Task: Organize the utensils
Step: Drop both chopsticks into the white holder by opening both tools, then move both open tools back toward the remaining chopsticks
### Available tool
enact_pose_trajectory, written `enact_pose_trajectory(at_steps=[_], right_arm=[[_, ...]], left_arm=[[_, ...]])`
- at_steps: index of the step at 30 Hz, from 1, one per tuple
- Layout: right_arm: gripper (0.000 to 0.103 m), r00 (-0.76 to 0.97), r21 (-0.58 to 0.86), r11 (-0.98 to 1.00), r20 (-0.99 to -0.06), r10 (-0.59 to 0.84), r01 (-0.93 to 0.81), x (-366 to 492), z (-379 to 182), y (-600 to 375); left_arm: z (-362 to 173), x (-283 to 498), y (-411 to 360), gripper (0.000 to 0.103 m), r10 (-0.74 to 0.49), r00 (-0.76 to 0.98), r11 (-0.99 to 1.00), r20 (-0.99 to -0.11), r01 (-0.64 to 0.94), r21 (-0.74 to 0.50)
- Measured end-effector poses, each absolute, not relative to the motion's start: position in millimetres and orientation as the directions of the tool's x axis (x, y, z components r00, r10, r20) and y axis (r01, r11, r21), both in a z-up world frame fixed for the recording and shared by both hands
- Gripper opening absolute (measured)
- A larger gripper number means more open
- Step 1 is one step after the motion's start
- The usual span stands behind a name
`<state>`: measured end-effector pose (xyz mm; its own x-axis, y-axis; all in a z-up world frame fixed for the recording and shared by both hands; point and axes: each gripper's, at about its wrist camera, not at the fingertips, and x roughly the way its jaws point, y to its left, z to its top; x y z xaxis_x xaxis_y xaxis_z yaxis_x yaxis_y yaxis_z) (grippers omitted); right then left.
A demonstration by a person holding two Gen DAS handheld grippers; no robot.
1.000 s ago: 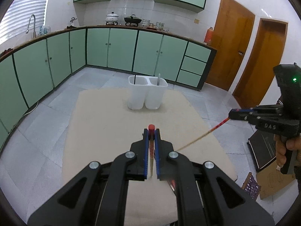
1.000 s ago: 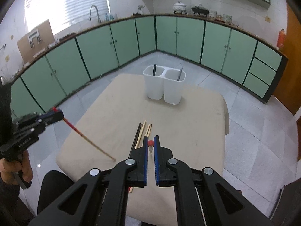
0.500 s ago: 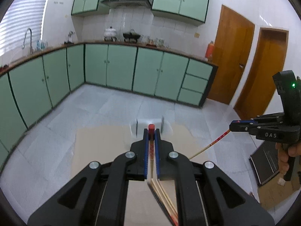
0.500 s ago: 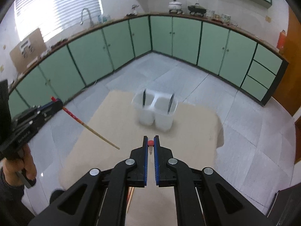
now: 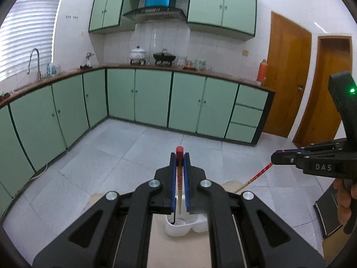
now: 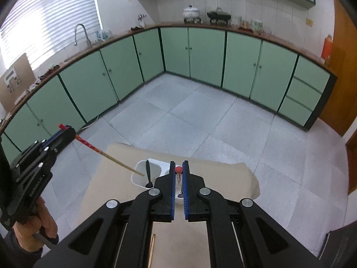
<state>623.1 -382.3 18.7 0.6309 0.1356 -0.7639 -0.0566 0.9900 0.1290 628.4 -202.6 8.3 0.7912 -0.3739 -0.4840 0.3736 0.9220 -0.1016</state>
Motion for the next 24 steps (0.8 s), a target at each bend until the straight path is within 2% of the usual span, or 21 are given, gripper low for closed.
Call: enact_pose_trajectory(at_steps=[5,6,7,8,9,13,16,18,19,22,24], right_arm=[[0.008,0.590,0.178,0.982,-0.788,0.178,-0.059,637,-27,-390],[0.011,0.589,0.183,0.981,-0.787,0.182,-0.060,637,-32,-392],[0.020,0.590,0.180,0.982,-0.787,0.182,-0.064,635,-35,-393],[0.025,0.602,0.166,0.984,-0.780,0.171,-0.066,631,-36,-395],[0.026,0.611,0.157,0.985,-0.773,0.168,-0.071,626,-35,-396],[0.026,0.656,0.180,0.980,-0.730,0.192,-0.086,594,-25,-404],[0.028,0.709,0.139,0.983,-0.681,0.182,-0.118,543,-16,-403],[0.039,0.747,0.105,0.985,-0.642,0.174,-0.140,498,-24,-398],[0.046,0.758,0.089,0.985,-0.630,0.169,-0.145,474,-36,-394],[0.046,0.754,0.042,0.986,-0.639,0.151,-0.161,400,-102,-370],[0.045,0.718,0.071,0.982,-0.673,0.177,-0.175,355,-159,-353]], left_arm=[[-43,649,-200,0.008,-0.348,0.747,0.930,-0.567,0.350,-0.110],[-48,650,-198,0.018,-0.344,0.743,0.932,-0.574,0.347,-0.109],[-53,650,-195,0.027,-0.337,0.743,0.934,-0.578,0.342,-0.104],[-54,647,-191,0.044,-0.326,0.751,0.938,-0.574,0.334,-0.094],[-53,643,-188,0.049,-0.320,0.760,0.939,-0.566,0.332,-0.085],[-38,624,-173,0.051,-0.322,0.772,0.936,-0.547,0.345,-0.066],[-29,594,-153,0.067,-0.322,0.788,0.937,-0.525,0.343,-0.060],[-34,562,-139,0.077,-0.329,0.793,0.933,-0.513,0.356,-0.048],[-40,547,-134,0.079,-0.328,0.794,0.933,-0.512,0.358,-0.044],[-74,492,-115,0.081,-0.326,0.781,0.932,-0.533,0.361,-0.040],[-105,449,-105,0.082,-0.306,0.776,0.935,-0.551,0.355,-0.019]])
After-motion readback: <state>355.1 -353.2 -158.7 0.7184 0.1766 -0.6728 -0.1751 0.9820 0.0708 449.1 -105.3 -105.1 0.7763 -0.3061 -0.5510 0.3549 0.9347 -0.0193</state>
